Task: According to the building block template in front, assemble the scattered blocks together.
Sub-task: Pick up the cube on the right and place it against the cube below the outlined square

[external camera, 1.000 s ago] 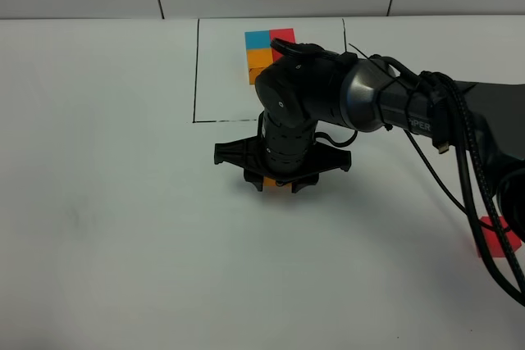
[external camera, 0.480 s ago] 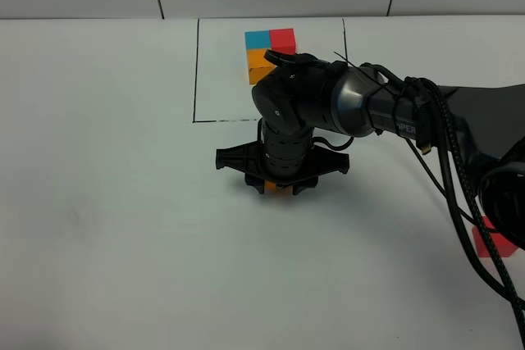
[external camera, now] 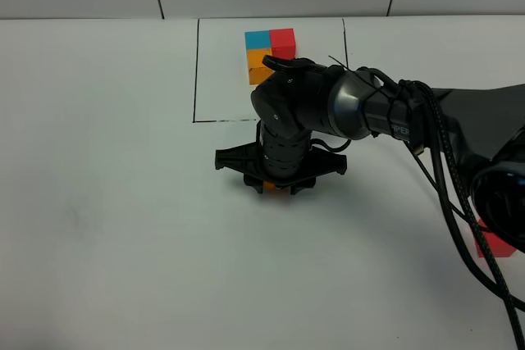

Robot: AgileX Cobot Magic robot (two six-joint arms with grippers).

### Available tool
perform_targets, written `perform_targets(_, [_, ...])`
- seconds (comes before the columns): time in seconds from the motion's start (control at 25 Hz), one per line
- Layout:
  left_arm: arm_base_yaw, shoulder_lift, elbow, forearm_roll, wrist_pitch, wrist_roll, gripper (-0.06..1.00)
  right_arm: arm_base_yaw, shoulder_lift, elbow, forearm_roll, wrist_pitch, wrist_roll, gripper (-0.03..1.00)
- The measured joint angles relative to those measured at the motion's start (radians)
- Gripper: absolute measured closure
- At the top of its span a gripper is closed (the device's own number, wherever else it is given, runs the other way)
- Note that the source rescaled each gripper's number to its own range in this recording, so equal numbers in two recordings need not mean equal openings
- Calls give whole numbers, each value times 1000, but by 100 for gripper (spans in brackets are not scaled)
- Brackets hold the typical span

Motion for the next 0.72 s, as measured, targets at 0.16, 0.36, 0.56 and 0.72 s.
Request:
perform_targets(0.16, [0,0,0,0,0,0,19,0,4,-1,-6,0,1,96])
perform_targets(0.36, [0,0,0,0,0,0,19,1,6,-2,-14,0,1,96])
perform_targets(0.56, [0,0,0,0,0,0,19,1,8,-2,-56,-6,2,96])
perform_targets(0.72, [0,0,0,0,0,0,19,1,8,-2,-63,-6,2,96])
